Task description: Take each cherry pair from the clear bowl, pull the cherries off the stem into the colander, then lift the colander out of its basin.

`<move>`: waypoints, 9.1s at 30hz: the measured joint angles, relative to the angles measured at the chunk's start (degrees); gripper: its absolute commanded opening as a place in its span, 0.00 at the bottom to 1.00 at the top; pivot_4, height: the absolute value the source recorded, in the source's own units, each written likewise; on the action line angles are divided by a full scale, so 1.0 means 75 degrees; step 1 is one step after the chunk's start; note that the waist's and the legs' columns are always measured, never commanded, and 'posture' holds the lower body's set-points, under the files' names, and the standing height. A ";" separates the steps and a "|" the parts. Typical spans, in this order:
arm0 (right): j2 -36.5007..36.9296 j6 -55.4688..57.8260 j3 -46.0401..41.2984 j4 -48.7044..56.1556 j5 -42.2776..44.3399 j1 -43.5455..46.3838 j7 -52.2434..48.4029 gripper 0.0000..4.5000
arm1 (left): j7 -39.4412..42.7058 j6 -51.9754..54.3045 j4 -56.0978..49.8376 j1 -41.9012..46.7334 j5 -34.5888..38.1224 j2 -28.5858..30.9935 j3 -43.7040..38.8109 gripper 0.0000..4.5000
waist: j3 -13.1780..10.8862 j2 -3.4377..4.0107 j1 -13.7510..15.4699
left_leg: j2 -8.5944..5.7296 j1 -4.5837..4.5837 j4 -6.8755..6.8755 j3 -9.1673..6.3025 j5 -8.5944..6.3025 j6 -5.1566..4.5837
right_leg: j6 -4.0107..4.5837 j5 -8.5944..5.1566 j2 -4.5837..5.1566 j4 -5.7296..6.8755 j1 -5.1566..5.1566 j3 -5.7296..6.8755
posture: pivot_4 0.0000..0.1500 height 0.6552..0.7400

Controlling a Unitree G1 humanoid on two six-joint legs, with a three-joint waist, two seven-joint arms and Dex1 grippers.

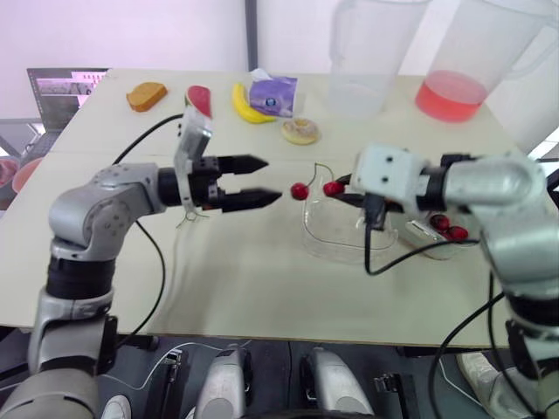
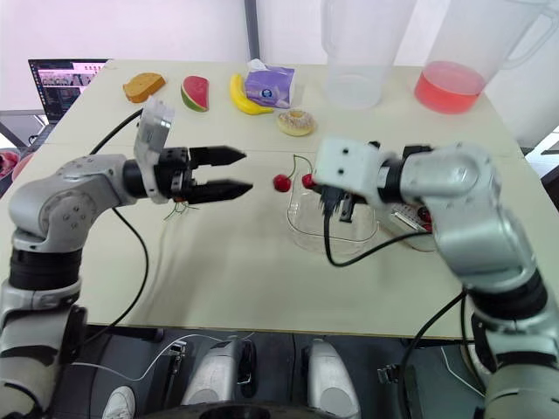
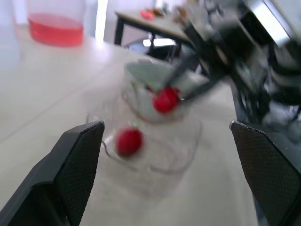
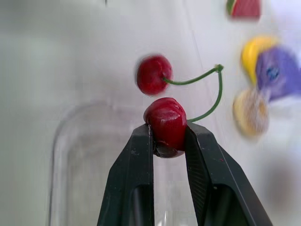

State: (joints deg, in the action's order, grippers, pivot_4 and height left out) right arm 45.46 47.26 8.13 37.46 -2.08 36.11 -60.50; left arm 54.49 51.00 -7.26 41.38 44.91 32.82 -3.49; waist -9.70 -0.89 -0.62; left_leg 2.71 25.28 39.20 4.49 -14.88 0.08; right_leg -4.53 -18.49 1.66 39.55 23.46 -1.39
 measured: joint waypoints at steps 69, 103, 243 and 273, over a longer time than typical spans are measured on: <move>-0.0301 0.0290 -0.0020 0.0690 0.0546 -0.0660 0.1744 1.00 | -0.3703 0.1451 0.0221 0.0027 0.1560 -0.1765 -0.0382 0.00 | 0.0001 -0.0002 -0.0013 | 0.0002 -0.0013 -0.0006 -0.0007 0.0035 0.0060 | 0.0001 0.0000 -0.0008 -0.0002 -0.0010 0.0002 | 1.00 1.00; -0.2541 0.5972 -0.2041 -0.1893 0.6477 0.2180 0.2770 0.81 | 0.1102 -0.0393 -0.0166 0.0595 0.0238 0.0256 0.0660 0.00 | 0.0000 0.0000 -0.0034 | 0.0005 -0.0004 -0.0022 -0.0001 0.0004 0.0007 | 0.0004 0.0000 -0.0003 -0.0015 0.0001 -0.0001 | 1.00 1.00; -0.2834 0.3949 -0.0183 -0.2398 0.6954 0.0724 0.4150 0.13 | 0.0321 -0.0066 -0.0080 0.0394 0.0530 -0.0240 0.0209 0.00 | -0.0001 0.0005 -0.0039 | 0.0010 0.0001 -0.0029 -0.0004 0.0008 0.0013 | 0.0003 0.0000 -0.0008 -0.0021 0.0004 -0.0002 | 1.00 1.00; -0.0329 0.3992 -0.4767 -0.2426 0.5466 -0.2062 0.6374 0.13 | 0.0421 -0.0291 -0.0319 -0.0323 0.0059 0.0408 0.0356 0.00 | -0.0001 0.0005 -0.0037 | 0.0009 -0.0002 -0.0032 0.0003 0.0007 0.0012 | 0.0002 0.0000 -0.0020 -0.0029 0.0000 -0.0011 | 1.00 1.00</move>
State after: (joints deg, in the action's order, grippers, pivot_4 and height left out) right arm 42.99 77.21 -27.63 19.27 38.92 20.64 -12.69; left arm 57.65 48.81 -9.65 38.95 45.35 35.89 -0.83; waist -9.71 -0.86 -0.89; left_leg 2.78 25.27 38.96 4.51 -14.83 0.17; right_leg -4.52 -18.49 1.51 39.34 23.46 -1.47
